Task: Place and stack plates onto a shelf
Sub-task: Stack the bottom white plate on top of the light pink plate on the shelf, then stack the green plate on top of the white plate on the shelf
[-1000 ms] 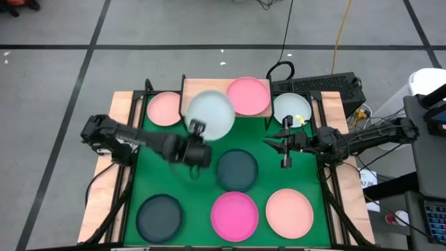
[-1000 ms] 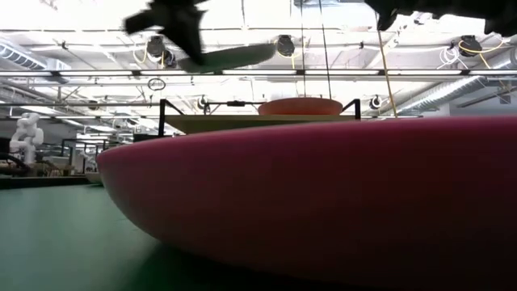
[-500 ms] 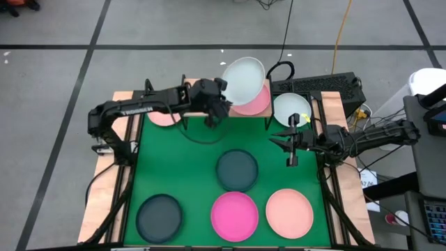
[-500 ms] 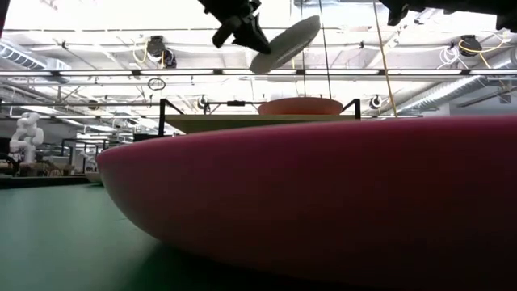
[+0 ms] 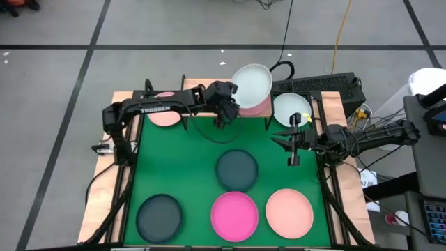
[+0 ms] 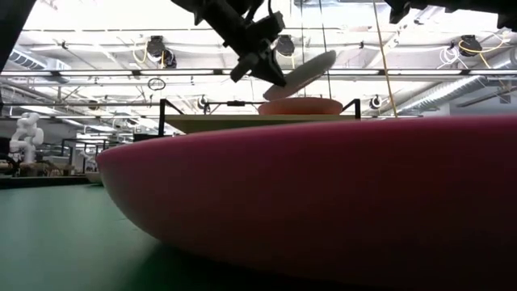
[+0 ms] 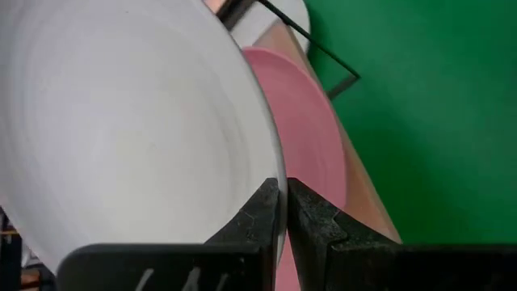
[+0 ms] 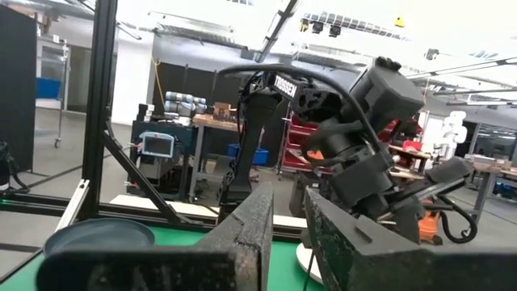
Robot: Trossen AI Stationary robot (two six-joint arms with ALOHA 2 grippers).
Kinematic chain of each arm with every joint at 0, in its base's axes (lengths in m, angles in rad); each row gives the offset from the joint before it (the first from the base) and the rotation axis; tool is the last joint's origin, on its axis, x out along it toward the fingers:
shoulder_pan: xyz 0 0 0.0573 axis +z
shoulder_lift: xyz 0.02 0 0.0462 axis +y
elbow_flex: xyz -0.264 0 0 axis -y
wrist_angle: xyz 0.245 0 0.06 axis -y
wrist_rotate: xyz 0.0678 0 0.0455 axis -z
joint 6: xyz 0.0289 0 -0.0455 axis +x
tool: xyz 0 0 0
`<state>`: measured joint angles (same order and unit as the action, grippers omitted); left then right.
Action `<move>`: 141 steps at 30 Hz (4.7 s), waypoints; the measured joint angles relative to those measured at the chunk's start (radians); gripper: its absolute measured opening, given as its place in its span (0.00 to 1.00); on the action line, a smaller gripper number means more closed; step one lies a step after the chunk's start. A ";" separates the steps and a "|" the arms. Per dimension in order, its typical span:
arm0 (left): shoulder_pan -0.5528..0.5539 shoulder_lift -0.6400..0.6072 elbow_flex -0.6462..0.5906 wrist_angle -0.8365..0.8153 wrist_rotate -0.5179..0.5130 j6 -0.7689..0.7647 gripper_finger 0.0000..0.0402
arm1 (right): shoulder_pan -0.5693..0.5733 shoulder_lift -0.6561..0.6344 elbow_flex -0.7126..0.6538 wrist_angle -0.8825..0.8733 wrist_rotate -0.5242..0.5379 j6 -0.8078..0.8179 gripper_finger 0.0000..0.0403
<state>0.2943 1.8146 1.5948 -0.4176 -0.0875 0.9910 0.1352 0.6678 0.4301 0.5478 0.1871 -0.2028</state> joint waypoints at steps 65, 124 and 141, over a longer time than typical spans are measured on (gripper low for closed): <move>-0.460 -0.951 -0.872 0.437 -0.207 -0.857 0.20 | 0.096 0.230 0.152 -0.478 0.126 0.106 0.15; -0.485 -0.898 -1.029 0.497 -0.296 -0.935 0.20 | 0.201 0.824 0.150 -0.500 0.072 -0.229 0.36; -0.485 -0.898 -1.029 0.497 -0.295 -0.937 0.20 | 0.201 0.826 0.149 -0.447 0.099 -0.258 0.15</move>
<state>-0.1905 0.9165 0.5655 0.0792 -0.3828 0.0544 0.3359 1.4935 0.5793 0.1008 0.2863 -0.4608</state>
